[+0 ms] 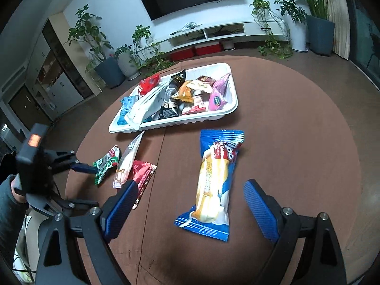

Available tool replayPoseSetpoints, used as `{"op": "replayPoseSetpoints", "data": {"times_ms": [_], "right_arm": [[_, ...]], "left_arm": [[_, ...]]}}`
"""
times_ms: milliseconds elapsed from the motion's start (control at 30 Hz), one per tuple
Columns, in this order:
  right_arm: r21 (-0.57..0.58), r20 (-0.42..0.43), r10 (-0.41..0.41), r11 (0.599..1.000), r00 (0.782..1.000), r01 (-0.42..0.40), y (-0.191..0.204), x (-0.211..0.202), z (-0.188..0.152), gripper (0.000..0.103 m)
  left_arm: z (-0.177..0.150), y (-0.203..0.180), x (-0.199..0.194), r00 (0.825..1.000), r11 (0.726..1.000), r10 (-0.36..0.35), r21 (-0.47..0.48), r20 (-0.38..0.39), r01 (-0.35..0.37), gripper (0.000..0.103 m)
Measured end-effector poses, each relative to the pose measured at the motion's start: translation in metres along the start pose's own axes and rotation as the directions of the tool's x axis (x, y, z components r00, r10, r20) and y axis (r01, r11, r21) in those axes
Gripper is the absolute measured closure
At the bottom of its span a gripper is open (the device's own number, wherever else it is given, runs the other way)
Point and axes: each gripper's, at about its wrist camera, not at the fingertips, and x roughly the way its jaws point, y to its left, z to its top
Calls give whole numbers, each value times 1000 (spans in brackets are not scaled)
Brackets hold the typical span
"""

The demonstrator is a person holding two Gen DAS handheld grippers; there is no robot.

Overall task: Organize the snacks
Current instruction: 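Grasp the green packet with the left tool while the right tool grasps the blue cake bar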

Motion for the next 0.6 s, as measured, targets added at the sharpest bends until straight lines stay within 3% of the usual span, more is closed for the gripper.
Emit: {"op": "replayPoseSetpoints", "data": {"times_ms": [67, 167, 333, 500, 533, 600], "right_arm": [[-2, -7, -6, 1000, 1000, 6, -2, 2, 1, 10], [-13, -3, -13, 1000, 1000, 13, -1, 3, 4, 10], [-33, -32, -24, 999, 999, 23, 0, 12, 6, 10], [-34, -45, -43, 999, 998, 42, 0, 17, 10, 10], [-39, -47, -47, 998, 998, 45, 1, 19, 10, 10], [-59, -57, -67, 996, 996, 64, 4, 23, 12, 10]], "left_arm": [[6, 17, 6, 995, 992, 91, -82, -27, -93, 35], [10, 24, 19, 990, 980, 125, -148, -66, -134, 35], [7, 15, 39, 987, 982, 101, -149, -124, -119, 35], [10, 15, 49, 990, 977, 61, -193, -128, -85, 36], [10, 15, 49, 990, 976, 59, -202, -127, -84, 38], [11, 12, 48, 992, 973, 42, -221, -118, -67, 51]]}}
